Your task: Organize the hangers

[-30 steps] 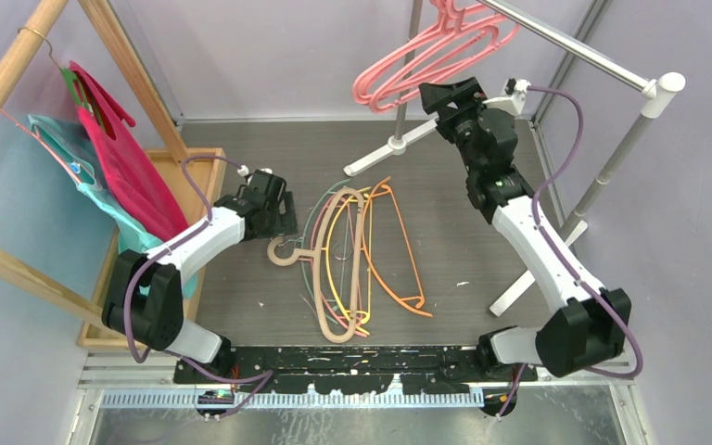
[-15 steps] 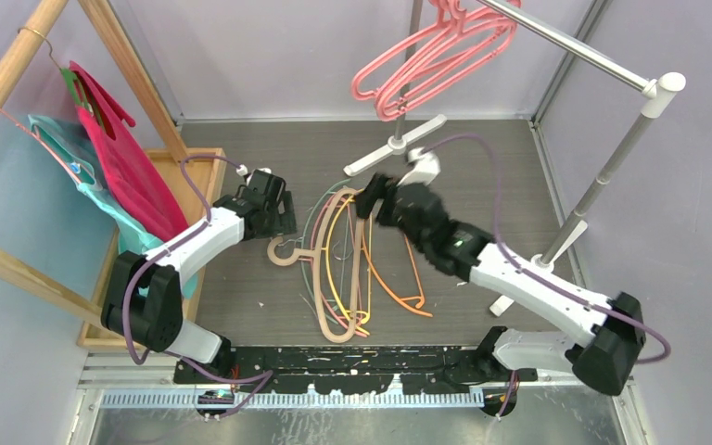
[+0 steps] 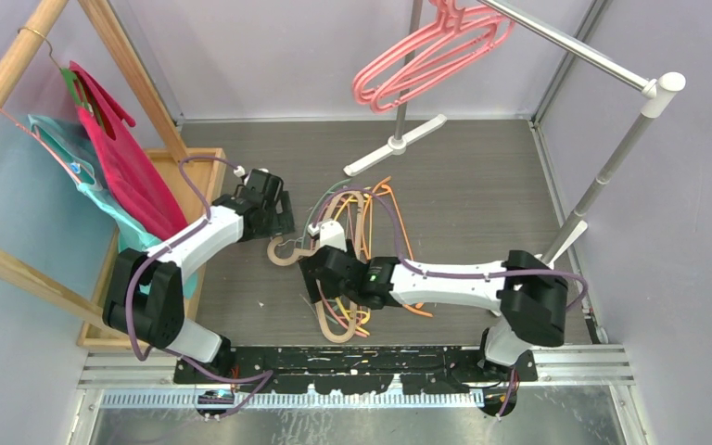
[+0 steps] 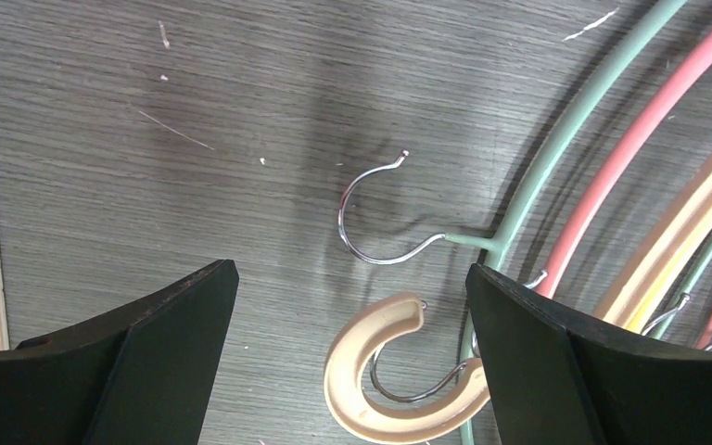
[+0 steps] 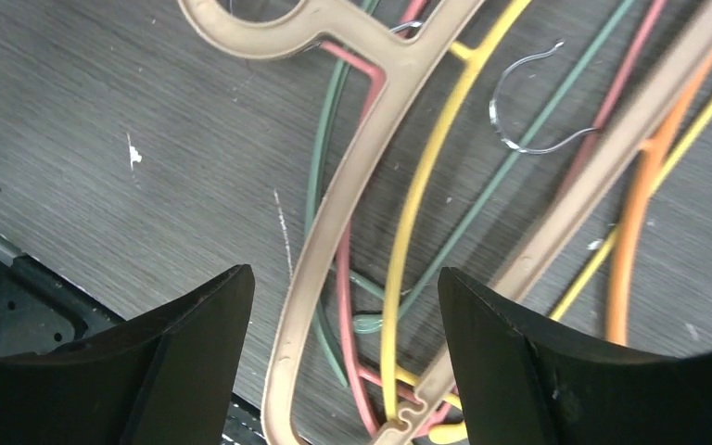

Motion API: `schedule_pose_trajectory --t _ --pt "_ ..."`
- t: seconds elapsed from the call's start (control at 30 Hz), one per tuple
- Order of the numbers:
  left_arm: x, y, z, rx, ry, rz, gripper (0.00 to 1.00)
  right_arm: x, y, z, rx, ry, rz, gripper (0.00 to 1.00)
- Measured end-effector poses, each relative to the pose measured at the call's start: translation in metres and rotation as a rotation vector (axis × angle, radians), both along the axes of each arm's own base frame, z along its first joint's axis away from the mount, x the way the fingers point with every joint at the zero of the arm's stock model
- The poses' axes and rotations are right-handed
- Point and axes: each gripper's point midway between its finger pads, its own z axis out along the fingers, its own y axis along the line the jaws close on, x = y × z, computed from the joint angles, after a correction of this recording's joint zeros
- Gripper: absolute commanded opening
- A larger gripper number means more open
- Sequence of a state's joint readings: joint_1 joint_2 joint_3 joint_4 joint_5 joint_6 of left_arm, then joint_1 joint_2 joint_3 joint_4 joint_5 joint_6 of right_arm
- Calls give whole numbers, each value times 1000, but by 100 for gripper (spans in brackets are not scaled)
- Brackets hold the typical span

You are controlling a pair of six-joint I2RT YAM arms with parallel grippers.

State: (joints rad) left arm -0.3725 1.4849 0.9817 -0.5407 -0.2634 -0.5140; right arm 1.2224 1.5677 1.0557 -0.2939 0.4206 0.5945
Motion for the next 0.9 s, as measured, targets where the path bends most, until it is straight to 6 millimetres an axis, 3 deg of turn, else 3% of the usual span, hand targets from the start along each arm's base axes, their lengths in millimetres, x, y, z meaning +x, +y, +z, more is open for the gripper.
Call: schedule_pose_trajectory --t 0.33,0.53,0.9 --pt "2 8 -1 -1 2 25 98 -18 20 -46 -26 105 42 72" --pt "-1 9 -5 -1 12 23 98 -23 27 -62 -26 145 54 67" --pt "-5 11 -10 4 22 24 98 -24 21 -72 -50 151 39 40"
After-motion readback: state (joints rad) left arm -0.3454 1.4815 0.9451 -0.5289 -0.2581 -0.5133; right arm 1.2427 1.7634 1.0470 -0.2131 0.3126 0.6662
